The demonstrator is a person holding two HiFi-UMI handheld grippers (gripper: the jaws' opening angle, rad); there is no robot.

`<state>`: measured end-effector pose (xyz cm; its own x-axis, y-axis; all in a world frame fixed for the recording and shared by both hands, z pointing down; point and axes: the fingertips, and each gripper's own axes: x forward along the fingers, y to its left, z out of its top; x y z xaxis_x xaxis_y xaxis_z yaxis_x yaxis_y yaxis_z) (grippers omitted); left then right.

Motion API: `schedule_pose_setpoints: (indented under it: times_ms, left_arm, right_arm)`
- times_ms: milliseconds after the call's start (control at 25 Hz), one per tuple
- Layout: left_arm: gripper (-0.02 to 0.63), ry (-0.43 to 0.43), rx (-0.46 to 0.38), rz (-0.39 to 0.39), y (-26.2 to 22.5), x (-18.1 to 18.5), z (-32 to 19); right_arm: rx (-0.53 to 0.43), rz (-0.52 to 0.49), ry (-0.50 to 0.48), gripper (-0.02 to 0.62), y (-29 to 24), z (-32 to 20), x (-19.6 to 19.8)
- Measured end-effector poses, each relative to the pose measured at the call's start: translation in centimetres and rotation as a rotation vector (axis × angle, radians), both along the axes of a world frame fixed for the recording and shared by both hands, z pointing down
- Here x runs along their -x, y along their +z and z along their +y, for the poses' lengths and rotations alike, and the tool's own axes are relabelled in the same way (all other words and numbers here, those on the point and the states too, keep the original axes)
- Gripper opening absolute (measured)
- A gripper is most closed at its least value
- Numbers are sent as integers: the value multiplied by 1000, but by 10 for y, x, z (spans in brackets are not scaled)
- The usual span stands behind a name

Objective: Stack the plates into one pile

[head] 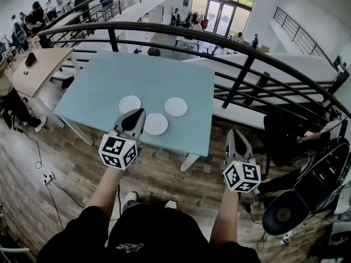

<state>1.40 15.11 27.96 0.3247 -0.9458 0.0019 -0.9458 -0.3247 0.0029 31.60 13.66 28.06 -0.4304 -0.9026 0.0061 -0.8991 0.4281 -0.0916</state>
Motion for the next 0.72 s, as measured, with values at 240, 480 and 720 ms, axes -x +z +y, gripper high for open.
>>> schedule_pose_setpoints:
  times_ms: [240,480,720]
  left_arm:
    - [8,14,7,-3,4,55,5]
    - [8,47,37,-11,15,118,5]
    - [8,76,55,-7,26,179,-6]
  right_arm:
    - [15,-20,17,8,4,9,54]
    - [48,-40,36,8,11,18,119]
    - [69,-33,61,8,22,14,180]
